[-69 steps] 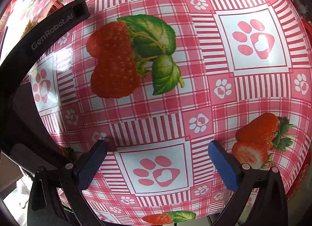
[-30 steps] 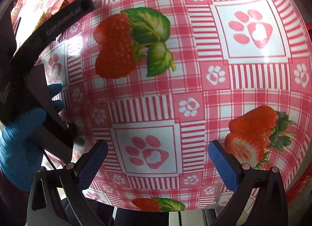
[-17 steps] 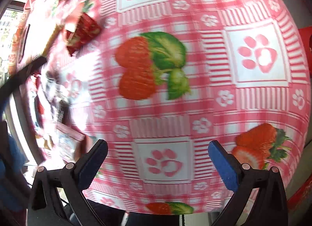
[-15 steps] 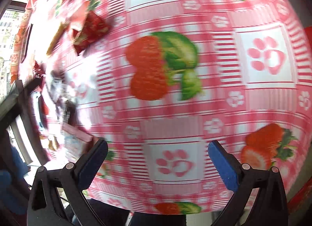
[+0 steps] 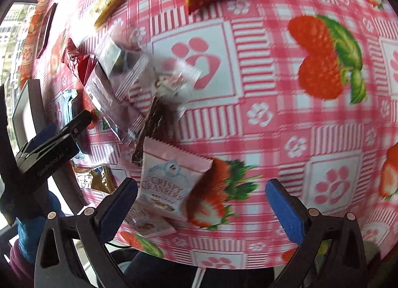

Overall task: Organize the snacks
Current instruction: 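Grasp the pink Crispy Cranberry packet with the right tool while the left tool grasps the blue bar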

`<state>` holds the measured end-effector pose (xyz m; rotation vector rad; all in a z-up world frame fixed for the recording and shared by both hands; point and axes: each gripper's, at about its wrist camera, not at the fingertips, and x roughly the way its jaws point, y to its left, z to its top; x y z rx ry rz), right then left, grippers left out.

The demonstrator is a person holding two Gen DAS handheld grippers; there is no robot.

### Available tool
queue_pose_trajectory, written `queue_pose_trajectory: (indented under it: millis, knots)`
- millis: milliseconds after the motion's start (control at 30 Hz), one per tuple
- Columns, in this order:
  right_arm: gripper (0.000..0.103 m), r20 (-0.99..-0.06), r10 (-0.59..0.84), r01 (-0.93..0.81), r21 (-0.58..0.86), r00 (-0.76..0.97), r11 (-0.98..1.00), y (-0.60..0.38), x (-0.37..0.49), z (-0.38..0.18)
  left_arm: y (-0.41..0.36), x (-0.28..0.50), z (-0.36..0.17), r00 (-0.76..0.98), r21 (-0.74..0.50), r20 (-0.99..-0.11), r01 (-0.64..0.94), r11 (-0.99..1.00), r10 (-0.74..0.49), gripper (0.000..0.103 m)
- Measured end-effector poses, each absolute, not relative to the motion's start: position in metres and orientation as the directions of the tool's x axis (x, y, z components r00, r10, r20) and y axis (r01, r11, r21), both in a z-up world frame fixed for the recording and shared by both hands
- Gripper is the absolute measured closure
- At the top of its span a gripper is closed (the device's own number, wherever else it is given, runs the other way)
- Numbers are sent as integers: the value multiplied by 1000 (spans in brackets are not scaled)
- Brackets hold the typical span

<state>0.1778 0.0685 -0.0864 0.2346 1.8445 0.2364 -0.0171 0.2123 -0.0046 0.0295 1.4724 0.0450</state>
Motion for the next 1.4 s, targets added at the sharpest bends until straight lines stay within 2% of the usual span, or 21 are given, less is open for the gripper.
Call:
queue_pose_trajectory:
  millis: [67, 300, 400, 467, 500, 567, 633, 733, 900, 1167, 1400]
  knots:
    - [0, -916, 288, 66, 281, -278, 957, 80, 172, -87, 228, -12, -14, 90, -17, -996, -61, 998, -11, 0]
    - [2, -935, 235, 99, 215, -268, 971, 117, 145, -91, 231, 15, -34, 16, 1, -1000, -62, 998, 2, 0]
    - [24, -954, 165, 71, 152, -250, 986, 151, 124, -92, 220, 32, -27, 26, 6, -1000, -8, 1000, 6, 9]
    - [52, -964, 129, 31, 126, -233, 992, 163, 106, -90, 211, 35, -26, 46, 8, -999, 33, 999, 6, 25]
    - [58, -967, 120, 8, 121, -225, 993, 170, 95, -80, 210, 34, -25, 54, 7, -999, 47, 999, 4, 31]
    - [60, -966, 131, -6, 136, -221, 991, 177, 95, -73, 202, 38, -23, 64, 15, -998, 75, 997, 11, 58]
    - [60, -966, 151, 7, 153, -211, 988, 173, 103, -56, 200, 44, -24, 67, 16, -998, 103, 995, 9, 77]
    - [60, -954, 232, 44, 228, -189, 973, 165, 108, -41, 195, 45, -16, 49, -57, -997, 95, 994, -62, 77]
    - [60, -949, 270, 14, 271, -163, 962, 164, 109, -11, 201, 46, 7, 86, -94, -991, 99, 991, -103, 78]
    - [60, -934, 324, -56, 335, -149, 940, 170, 132, 21, 205, 8, 43, 147, -80, -985, 59, 995, -88, 77]
    - [60, -939, 310, -234, 338, -148, 912, 182, 139, 42, 229, -41, 65, 162, -63, -985, -65, 996, -51, 77]
